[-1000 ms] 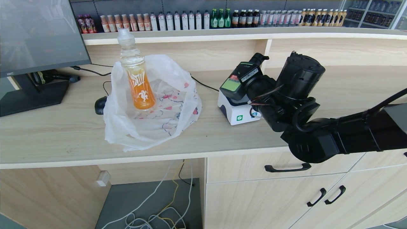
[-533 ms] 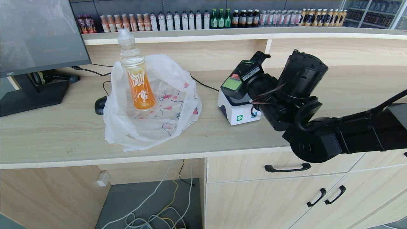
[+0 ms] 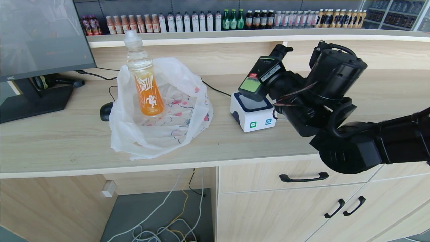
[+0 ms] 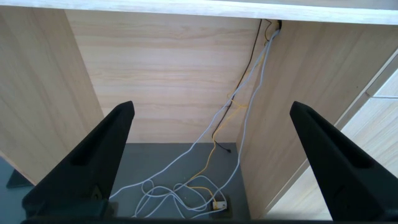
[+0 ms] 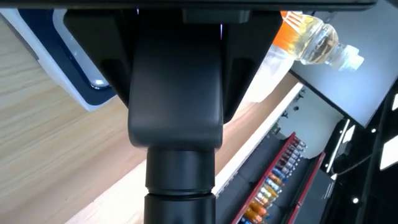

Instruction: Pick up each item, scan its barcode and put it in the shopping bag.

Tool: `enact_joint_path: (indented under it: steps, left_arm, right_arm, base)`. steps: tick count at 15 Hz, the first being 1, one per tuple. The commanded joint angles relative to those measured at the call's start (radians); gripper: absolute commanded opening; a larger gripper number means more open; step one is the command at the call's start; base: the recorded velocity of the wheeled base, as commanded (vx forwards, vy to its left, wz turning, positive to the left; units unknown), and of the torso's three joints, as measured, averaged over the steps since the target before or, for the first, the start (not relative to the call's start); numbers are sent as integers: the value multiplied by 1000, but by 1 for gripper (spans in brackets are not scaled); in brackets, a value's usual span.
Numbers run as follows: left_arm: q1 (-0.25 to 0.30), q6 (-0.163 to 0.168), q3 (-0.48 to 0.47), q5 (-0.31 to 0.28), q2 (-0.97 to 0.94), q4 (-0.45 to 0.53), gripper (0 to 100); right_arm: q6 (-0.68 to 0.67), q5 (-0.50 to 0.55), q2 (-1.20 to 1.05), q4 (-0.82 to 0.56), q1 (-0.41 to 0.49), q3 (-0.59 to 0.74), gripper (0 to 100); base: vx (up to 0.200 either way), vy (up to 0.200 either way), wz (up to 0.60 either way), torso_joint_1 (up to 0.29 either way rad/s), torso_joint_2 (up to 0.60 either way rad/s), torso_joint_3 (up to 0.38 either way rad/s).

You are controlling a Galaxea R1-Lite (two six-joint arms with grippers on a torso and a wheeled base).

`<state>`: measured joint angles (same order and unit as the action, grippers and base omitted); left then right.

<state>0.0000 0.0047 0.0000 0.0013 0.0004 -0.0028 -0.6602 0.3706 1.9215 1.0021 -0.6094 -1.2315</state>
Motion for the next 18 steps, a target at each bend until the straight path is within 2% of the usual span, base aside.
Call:
enact_joint_path:
  steps: [1,3,4,5,6,8,12,18]
  left_arm:
    - [0,0,0,0,0,0,100]
    - [0,0,0,-1,0,0,100]
    - [0,0,0,0,0,0,100]
    - [0,0,0,0,0,0,100]
    - [0,0,0,0,0,0,100]
    - [0,0,0,0,0,0,100]
    - [0,3,0,-1,0,0,100]
    - [0,3,0,0,0,0,100]
  right_arm:
    - [53,-1,-72,20,-27,44,0]
    - [123,-1,-98,95,-47,102,0]
    - [226,-9,-102,233,-53,175,0]
    - [257,-21,-101,277,-53,195,0]
    - [390,-107,-95,426,-38,262,0]
    - [508,-225,-93,556,-32,334,0]
    - [683,-352,-102,564,2,360,0]
    - [784,-368,-108,569,2,357,0]
  base:
    - [0,0,0,0,0,0]
    - [0,0,0,0,0,0]
    - [0,0,0,0,0,0]
    - [0,0,0,0,0,0]
    - [0,0,0,0,0,0]
    - [0,0,0,0,0,0]
    - [0,0,0,0,0,0]
    - [0,0,0,0,0,0]
